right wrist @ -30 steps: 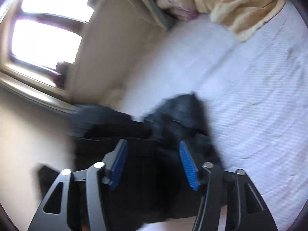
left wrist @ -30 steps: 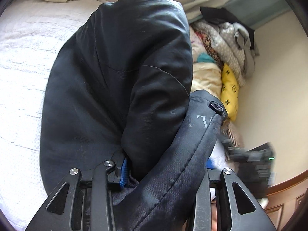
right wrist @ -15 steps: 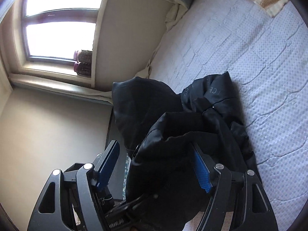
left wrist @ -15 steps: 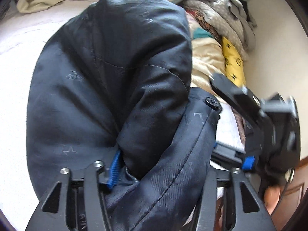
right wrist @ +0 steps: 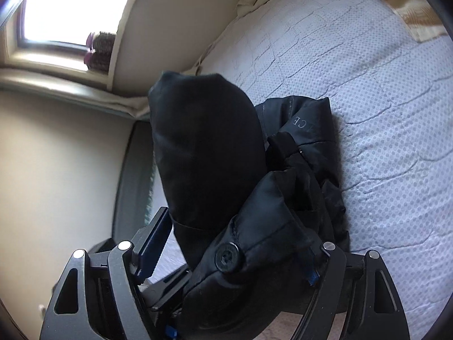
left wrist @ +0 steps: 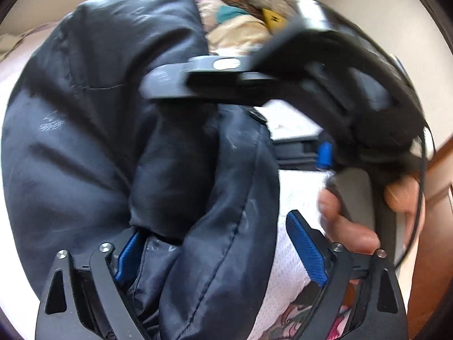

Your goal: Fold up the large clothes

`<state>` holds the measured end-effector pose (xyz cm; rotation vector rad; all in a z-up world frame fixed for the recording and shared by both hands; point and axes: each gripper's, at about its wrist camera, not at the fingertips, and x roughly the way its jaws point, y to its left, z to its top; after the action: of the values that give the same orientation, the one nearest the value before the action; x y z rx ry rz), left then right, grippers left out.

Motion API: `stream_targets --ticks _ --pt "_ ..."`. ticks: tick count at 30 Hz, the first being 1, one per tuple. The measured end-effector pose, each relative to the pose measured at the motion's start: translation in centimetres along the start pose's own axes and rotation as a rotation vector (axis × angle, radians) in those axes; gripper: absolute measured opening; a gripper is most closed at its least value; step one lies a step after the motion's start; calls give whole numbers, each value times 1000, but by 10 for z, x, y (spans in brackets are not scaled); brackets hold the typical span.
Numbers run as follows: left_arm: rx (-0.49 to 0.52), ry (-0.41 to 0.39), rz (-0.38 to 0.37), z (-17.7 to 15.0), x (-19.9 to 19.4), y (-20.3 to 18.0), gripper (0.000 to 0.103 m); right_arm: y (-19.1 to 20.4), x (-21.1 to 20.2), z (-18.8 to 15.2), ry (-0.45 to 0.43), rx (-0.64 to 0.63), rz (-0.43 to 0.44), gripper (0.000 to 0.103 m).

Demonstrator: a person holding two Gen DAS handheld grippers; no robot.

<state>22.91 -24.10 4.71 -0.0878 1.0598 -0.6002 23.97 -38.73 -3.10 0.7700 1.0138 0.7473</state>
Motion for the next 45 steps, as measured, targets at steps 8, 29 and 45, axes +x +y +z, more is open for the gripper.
stream_targets --ticks 8,29,45 --pt "7 5 -55 -6 -8 14 94 6 23 0 59 -81 -99 68" --pt "-58 -117 75 -39 -53 55 89 -4 8 5 2 -42 -174 75" --pt "-135 -274 186 -60 -106 78 89 48 -8 0 -137 -314 -425 22"
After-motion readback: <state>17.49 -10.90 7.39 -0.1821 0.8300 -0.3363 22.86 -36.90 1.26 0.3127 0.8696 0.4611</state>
